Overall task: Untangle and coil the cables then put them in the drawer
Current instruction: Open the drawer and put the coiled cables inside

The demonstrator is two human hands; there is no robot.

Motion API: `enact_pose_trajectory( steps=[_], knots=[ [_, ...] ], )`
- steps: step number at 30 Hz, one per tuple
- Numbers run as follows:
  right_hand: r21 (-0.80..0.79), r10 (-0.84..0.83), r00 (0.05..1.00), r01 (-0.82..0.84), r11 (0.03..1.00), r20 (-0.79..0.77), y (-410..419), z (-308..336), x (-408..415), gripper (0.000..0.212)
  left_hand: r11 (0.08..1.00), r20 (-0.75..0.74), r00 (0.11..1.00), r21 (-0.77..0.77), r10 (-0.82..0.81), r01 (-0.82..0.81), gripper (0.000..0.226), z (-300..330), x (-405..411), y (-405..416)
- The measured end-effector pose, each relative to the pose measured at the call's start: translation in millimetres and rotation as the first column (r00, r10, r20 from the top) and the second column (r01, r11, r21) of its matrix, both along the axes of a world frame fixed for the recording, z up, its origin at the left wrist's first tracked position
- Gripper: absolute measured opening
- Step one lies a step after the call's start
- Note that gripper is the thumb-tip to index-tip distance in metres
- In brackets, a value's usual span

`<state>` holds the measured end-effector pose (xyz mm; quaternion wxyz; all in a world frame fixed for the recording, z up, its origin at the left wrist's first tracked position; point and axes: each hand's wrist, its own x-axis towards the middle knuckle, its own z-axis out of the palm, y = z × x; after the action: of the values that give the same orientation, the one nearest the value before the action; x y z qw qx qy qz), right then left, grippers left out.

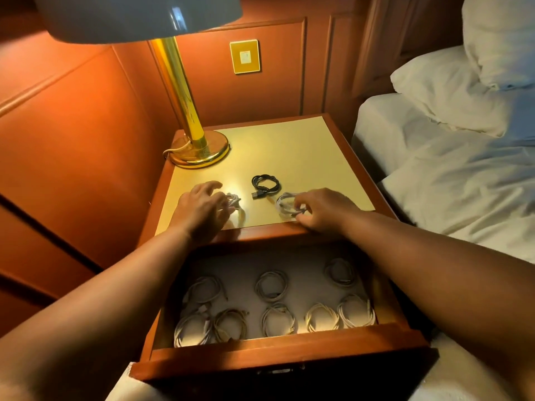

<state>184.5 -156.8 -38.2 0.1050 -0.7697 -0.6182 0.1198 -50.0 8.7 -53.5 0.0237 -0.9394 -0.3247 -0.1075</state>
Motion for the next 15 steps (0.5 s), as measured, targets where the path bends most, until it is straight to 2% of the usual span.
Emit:
enact_pose_trajectory(
  steps=[2, 4, 6, 8, 11, 15],
  knots=[
    [-0.007, 0.149, 0.98, -0.151, 0.988, -0.129, -24, 0, -13, 0.024, 0.992, 0.158, 0.982, -0.054, -0.104, 0.114, 0.025, 1, -12, -19],
    [-0.009, 0.268, 0.941, -0.276, 0.961, -0.204, -50, -6, -22, 0.017, 0.955, 0.299, 0.927, -0.124, -0.224, 0.271, 0.025, 4, -28, -43],
    [-0.059, 0.305, 0.921, -0.327, 0.943, -0.242, -75, -17, -27, 0.013, 0.877, 0.337, 0.888, -0.257, -0.312, 0.405, 0.019, 5, -45, -66],
    [-0.151, 0.314, 0.928, -0.346, 0.926, -0.201, -92, -32, -30, 0.016, 0.832, 0.238, 0.895, -0.336, -0.378, 0.441, 0.016, -7, -60, -80],
    [-0.294, 0.322, 0.947, -0.307, 0.905, 0.003, -97, -56, -29, 0.022, 0.873, -0.011, 0.904, -0.265, -0.427, 0.409, 0.022, -41, -74, -79],
    [-0.402, 0.338, 0.917, -0.233, 0.885, 0.214, -84, -78, -25, 0.014, 0.955, -0.342, 0.897, -0.193, -0.28, 0.225, 0.028, -69, -69, -72]
  ],
)
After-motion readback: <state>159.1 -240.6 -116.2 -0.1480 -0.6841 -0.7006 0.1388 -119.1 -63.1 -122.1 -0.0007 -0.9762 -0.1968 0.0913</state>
